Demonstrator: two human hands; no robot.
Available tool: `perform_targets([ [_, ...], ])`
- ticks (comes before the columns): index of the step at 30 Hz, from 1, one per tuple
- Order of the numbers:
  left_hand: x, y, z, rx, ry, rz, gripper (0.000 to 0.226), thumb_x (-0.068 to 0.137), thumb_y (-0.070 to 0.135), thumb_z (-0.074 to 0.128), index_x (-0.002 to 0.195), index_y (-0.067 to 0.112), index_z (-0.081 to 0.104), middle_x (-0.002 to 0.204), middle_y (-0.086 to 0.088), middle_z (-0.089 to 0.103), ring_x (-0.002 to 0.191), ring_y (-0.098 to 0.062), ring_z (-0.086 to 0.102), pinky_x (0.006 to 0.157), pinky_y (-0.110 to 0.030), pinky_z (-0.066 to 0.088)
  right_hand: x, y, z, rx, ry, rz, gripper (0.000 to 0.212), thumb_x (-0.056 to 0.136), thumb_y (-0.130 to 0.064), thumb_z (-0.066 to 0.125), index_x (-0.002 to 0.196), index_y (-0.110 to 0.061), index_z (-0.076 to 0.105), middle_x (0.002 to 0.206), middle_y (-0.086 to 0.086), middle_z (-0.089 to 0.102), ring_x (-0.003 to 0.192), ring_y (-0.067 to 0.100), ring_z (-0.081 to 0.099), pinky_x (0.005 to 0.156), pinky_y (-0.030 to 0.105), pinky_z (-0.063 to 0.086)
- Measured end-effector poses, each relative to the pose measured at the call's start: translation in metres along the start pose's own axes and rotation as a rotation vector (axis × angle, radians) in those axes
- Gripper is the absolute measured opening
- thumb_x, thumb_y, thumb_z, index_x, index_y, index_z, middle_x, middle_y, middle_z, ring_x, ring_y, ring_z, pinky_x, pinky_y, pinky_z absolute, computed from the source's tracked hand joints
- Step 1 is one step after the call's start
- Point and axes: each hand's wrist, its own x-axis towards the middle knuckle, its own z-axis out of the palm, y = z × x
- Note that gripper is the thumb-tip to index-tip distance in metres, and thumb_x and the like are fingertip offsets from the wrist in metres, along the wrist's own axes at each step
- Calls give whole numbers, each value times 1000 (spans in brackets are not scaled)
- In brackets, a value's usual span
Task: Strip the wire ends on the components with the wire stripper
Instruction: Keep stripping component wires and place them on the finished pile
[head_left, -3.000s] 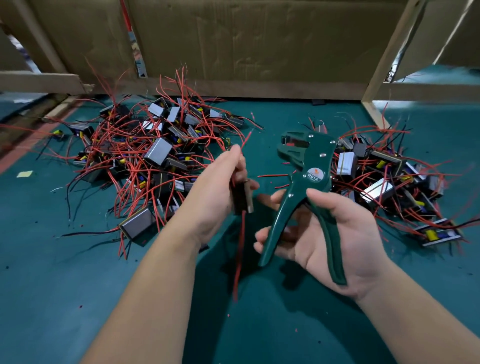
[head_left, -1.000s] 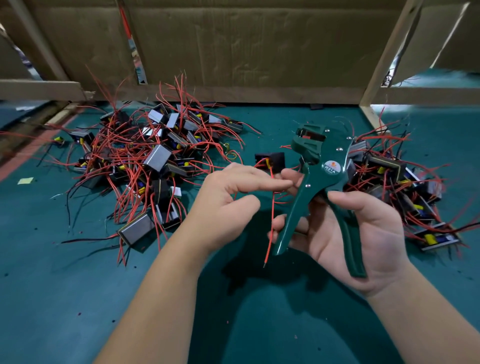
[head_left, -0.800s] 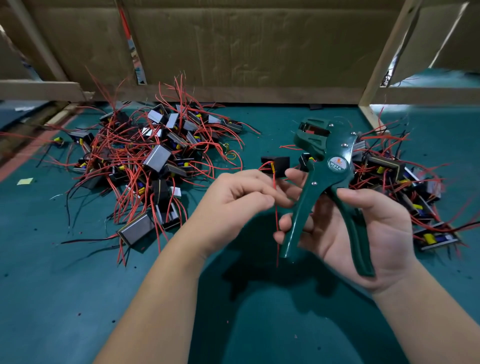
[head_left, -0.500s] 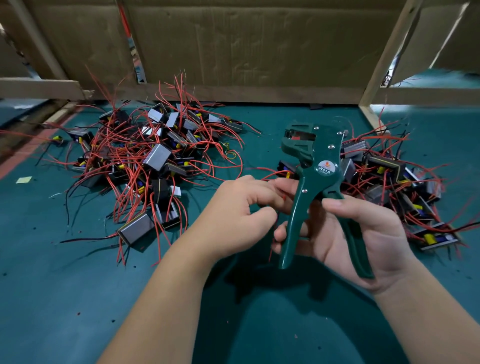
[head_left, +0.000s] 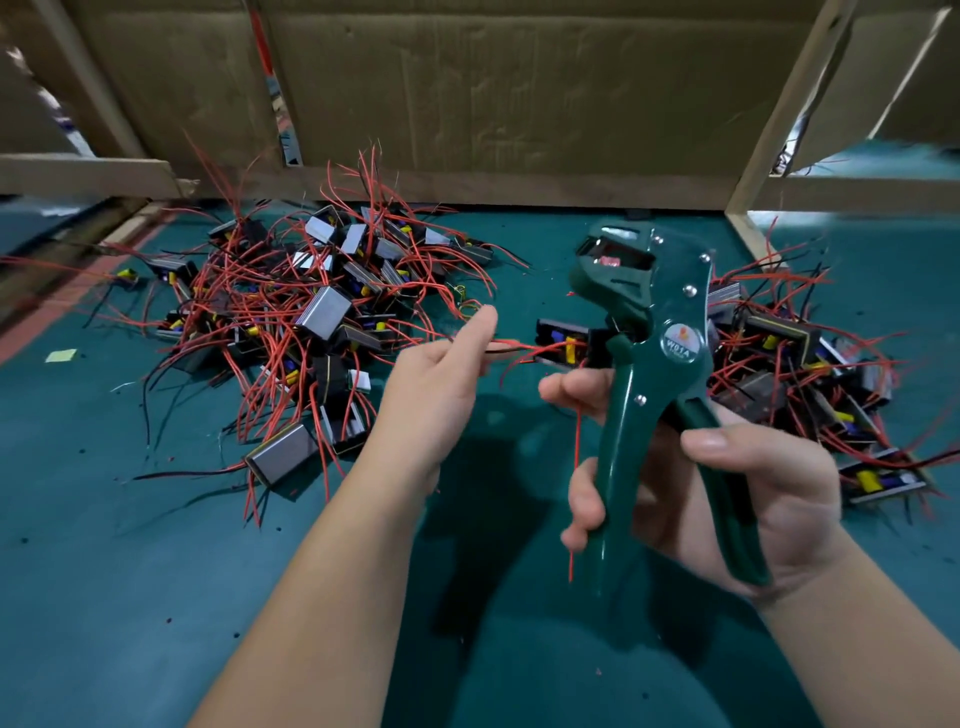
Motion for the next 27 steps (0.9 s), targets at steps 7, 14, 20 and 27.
perform_targets([
  [7,8,1,-7,-453,76,379,34,84,44,48,93,22,72,78,8,72,82,-7,62,84,-23,45,2,6,-8,-115,149,94,66,64,-21,77,121,5,57,130,28,51,77,43,63,74,56,50],
  [14,7,-2,-9,-416,-157,399,33,96,30,40,93,19,71,57,14,45,63,-10,40,67,-26,31,5,3,-9,-147,356,38,72,51,-26,81,116,0,63,123,24,57,73,43,64,71,55,53],
  [20,2,-3,-2,-252,-190,412,21,93,26,39,89,20,59,52,14,34,53,-6,27,54,-21,26,4,0,-8,-35,245,144,67,61,-25,75,120,3,60,95,26,64,75,41,64,73,54,53],
  [27,1,-1,-2,-54,-151,482,20,98,15,50,81,19,59,66,15,50,61,-1,40,59,-11,34,5,3,-5,15,227,216,72,63,-25,71,125,8,53,91,24,64,75,41,64,72,53,54],
])
